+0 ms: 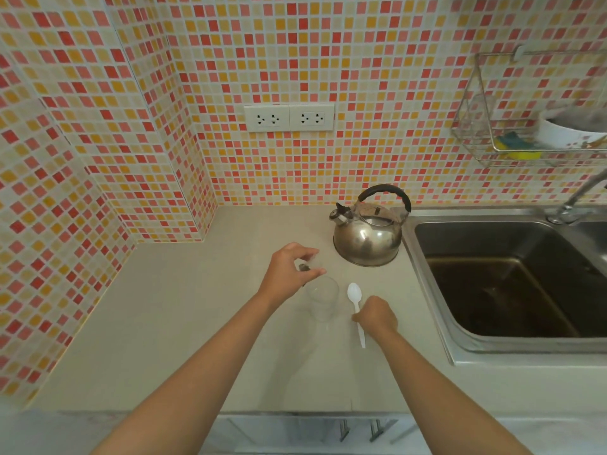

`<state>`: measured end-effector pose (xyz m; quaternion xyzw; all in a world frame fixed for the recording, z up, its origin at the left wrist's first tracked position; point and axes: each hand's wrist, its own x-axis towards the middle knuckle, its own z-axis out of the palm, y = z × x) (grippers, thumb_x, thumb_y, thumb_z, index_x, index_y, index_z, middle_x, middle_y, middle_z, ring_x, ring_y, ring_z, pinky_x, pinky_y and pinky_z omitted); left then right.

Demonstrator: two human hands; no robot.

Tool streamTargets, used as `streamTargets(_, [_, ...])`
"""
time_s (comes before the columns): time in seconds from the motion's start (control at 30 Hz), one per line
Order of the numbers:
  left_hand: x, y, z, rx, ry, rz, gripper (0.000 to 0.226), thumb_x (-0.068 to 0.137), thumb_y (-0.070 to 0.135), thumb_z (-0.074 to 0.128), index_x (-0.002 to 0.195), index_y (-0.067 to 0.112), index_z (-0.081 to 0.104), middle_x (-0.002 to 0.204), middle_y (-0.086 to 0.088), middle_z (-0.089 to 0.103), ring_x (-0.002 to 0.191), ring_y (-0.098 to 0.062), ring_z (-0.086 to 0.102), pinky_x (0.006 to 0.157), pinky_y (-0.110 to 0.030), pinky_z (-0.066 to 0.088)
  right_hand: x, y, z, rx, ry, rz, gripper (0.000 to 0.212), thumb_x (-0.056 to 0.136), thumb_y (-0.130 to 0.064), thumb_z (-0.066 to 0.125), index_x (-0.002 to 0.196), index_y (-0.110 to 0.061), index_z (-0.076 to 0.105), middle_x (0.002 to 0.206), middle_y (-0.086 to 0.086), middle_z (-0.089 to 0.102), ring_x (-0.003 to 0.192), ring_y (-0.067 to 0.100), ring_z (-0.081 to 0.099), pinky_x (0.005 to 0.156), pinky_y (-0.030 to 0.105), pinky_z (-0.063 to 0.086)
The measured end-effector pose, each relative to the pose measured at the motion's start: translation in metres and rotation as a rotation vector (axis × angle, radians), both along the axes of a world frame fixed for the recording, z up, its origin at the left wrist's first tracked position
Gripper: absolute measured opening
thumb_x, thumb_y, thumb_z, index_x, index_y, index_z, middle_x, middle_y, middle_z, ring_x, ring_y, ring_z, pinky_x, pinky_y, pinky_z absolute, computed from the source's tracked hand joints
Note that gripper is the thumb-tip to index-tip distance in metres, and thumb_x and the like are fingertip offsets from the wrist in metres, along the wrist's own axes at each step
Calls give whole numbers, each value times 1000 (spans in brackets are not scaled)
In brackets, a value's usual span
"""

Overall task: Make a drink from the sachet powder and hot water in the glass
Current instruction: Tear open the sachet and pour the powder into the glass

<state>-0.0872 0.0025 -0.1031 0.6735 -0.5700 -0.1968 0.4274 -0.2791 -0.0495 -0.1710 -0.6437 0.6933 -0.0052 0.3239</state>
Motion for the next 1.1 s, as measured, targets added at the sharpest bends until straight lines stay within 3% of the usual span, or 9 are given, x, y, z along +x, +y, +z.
streamTargets(0.1, [2, 1, -2, 25, 5, -9, 46, 70, 26, 84, 112, 15, 72, 94, 4, 62, 88, -4, 60, 75, 2, 41, 2, -2, -8, -11, 38, 24, 17, 84, -14, 61, 100, -8, 61, 108, 8, 67, 95, 27, 67, 65, 27, 43])
streamTargets(0.27, [6, 2, -1, 64, 11, -11, 47, 69, 26, 85, 113, 17, 72, 94, 7, 61, 88, -3, 60, 73, 4, 40, -2, -11, -9, -52, 28, 29, 22, 86, -20, 59, 102, -5, 61, 111, 12, 65, 100, 31, 65, 67, 29, 44])
streamTargets(0.4, [9, 1, 1, 85, -2, -30, 48, 69, 27, 85, 114, 16, 71, 93, 8, 59, 87, -4, 59, 70, 4, 42, -3, -26, 14, -87, -206, 8, 6, 83, -8, 59, 89, -8, 56, 91, 17, 69, 72, 32, 70, 59, 35, 55])
streamTargets(0.47, [10, 0, 2, 105, -36, -54, 49, 70, 27, 84, 115, 16, 71, 93, 7, 58, 86, -4, 59, 70, -1, 46, -4, -32, 32, -126, -347, -19, 14, 81, 1, 55, 88, -11, 56, 80, 15, 69, 52, 26, 65, 50, 31, 52])
streamTargets(0.53, [10, -1, 3, 132, -92, -89, 51, 70, 27, 84, 118, 15, 69, 96, 2, 58, 90, -11, 61, 75, -14, 53, -7, -36, 52, -197, -412, 17, 22, 78, 4, 55, 87, -15, 63, 73, 10, 68, 44, 20, 56, 45, 25, 45])
streamTargets(0.6, [10, -2, 4, 157, -153, -110, 54, 70, 29, 84, 120, 16, 69, 98, 0, 59, 93, -16, 62, 81, -28, 57, -10, -36, 70, -247, -438, 75, 25, 77, 3, 57, 86, -17, 70, 70, 7, 68, 48, 17, 53, 51, 27, 46])
streamTargets(0.73, [10, -3, 4, 209, -264, -113, 57, 71, 36, 82, 124, 21, 66, 100, 4, 57, 84, -15, 63, 82, -36, 57, -17, -28, 89, -268, -388, 193, 17, 79, -6, 68, 88, -19, 75, 69, -3, 65, 57, 10, 53, 58, 26, 46])
streamTargets(0.93, [6, -3, 1, 230, -384, -118, 58, 73, 38, 80, 126, 22, 64, 100, 8, 52, 77, -12, 58, 78, -28, 55, -14, -14, 86, -232, -367, 250, 10, 77, -16, 75, 86, -21, 77, 66, -4, 64, 67, 16, 60, 67, 33, 49])
streamTargets(1.1, [3, -7, 0, 250, -624, -209, 54, 79, 37, 74, 129, 20, 61, 106, 1, 55, 81, -12, 49, 73, -26, 46, -11, -11, 78, -203, -460, 196, 9, 73, -20, 78, 81, -22, 76, 76, 11, 72, 73, 25, 66, 69, 35, 49])
